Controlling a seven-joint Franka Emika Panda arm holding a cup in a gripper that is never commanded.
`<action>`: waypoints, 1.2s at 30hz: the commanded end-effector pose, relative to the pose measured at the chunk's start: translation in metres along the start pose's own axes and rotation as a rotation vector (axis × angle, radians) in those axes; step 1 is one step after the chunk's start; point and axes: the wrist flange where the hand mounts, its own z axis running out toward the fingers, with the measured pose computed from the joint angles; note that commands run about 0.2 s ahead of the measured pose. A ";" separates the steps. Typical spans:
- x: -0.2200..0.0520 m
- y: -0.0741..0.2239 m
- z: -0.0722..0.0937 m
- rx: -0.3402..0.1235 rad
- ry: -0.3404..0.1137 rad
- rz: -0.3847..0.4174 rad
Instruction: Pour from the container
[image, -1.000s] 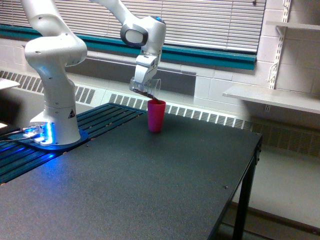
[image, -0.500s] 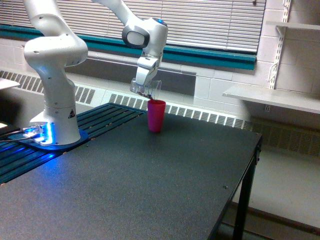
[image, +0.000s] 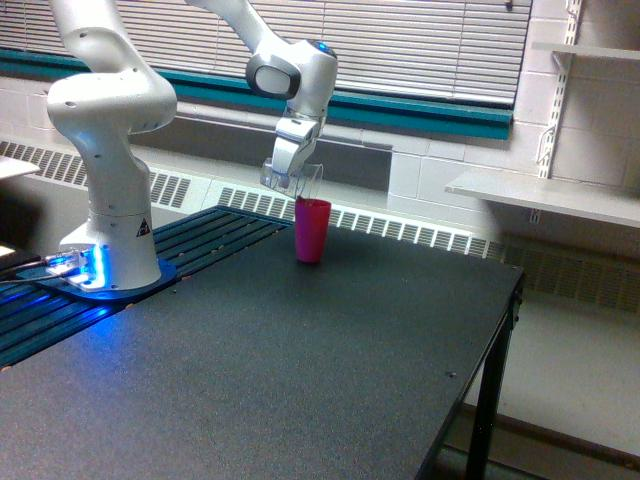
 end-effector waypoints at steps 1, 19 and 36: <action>-0.001 -0.004 0.000 0.010 -0.001 -0.010; 0.003 -0.005 -0.003 0.013 0.019 0.005; 0.006 -0.001 -0.018 0.011 0.068 0.020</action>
